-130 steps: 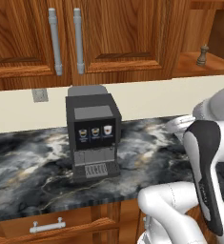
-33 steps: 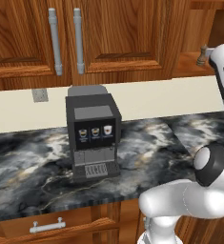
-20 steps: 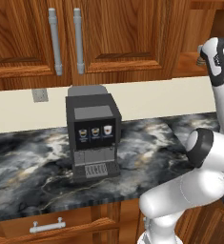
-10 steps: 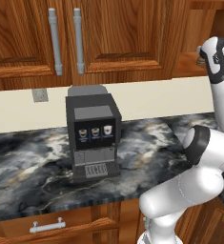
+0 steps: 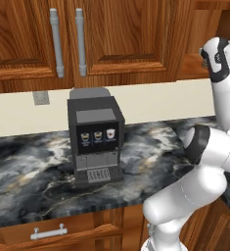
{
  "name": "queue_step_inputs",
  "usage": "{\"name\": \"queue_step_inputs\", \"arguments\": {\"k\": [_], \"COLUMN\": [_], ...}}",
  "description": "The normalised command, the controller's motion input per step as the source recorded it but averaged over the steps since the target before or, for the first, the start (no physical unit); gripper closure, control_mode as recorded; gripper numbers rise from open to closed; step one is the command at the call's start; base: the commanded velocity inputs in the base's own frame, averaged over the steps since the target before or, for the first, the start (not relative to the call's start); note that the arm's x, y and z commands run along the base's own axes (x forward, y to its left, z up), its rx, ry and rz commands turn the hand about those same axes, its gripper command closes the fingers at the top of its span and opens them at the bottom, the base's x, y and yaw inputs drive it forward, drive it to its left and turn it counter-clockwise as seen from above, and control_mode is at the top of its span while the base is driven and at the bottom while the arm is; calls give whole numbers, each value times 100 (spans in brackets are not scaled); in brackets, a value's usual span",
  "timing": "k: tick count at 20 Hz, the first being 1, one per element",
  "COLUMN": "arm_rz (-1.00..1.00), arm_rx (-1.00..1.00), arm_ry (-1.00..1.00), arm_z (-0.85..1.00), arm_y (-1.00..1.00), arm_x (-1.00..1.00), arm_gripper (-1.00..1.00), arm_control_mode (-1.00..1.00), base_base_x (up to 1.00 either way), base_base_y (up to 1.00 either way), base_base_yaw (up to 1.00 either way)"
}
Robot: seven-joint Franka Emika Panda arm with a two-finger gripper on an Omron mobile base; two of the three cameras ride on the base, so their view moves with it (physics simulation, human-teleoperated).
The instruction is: Retrieve the shaker from the cabinet and place it next the steak on a plate on the dining table.
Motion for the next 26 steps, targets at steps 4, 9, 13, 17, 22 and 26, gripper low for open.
{"name": "queue_step_inputs", "arguments": {"k": [4, 9, 13, 17, 22, 26], "arm_rz": [0, 0, 0, 0, 0, 0], "arm_rx": [0, 0, 0, 0, 0, 0], "arm_ry": [0, 0, 0, 0, 0, 0], "arm_z": [-6, -14, -24, -21, -10, -3], "arm_y": [0, 0, 0, 0, 0, 0], "arm_x": [17, 9, 10, 20, 22, 16], "arm_gripper": [-100, -100, -100, -100, 100, 100], "arm_control_mode": [-100, -100, -100, -100, -100, -100], "base_base_x": [0, 0, 0, 0, 0, 0], "base_base_y": [0, 0, 0, 0, 0, 0], "base_base_yaw": [0, 0, 0, 0, 0, 0]}}
